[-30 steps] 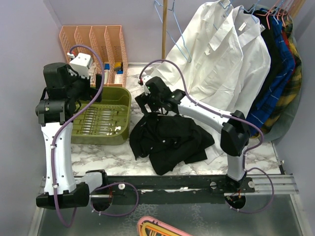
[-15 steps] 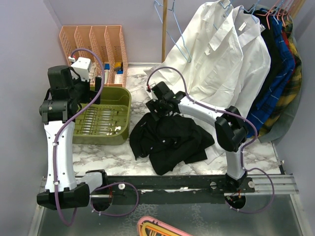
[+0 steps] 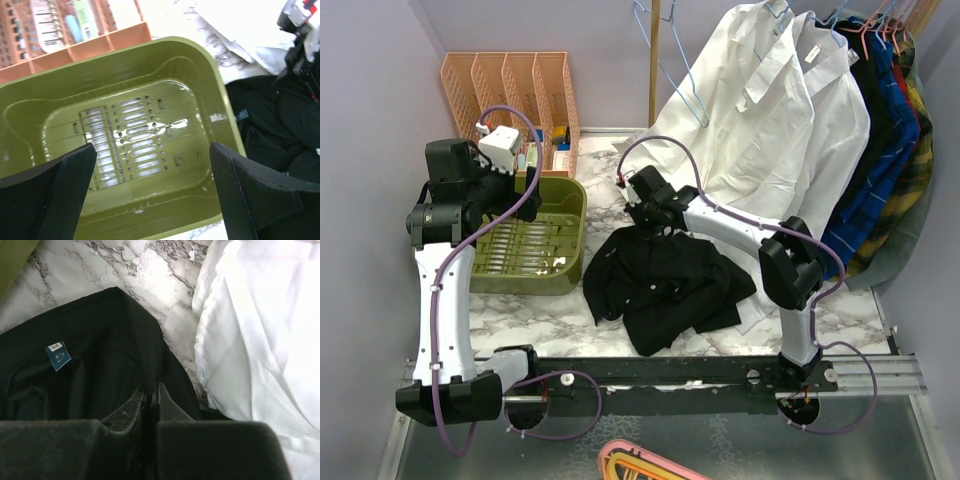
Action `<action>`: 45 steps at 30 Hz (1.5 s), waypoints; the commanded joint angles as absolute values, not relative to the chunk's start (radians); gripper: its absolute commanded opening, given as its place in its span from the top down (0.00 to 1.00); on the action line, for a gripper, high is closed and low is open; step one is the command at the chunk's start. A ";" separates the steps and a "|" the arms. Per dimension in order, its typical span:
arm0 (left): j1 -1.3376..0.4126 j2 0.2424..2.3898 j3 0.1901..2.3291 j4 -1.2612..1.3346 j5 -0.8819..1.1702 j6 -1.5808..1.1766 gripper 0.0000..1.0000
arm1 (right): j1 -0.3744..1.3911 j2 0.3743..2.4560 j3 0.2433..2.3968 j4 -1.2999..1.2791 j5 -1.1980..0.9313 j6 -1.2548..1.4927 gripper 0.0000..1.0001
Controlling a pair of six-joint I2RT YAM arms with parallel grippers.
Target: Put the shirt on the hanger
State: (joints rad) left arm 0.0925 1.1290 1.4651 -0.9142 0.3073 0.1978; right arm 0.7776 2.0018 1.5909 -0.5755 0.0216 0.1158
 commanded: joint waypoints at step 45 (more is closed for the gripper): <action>-0.411 1.784 1.544 -0.339 1.068 0.526 0.09 | 0.736 0.546 1.038 -1.334 0.871 1.217 0.99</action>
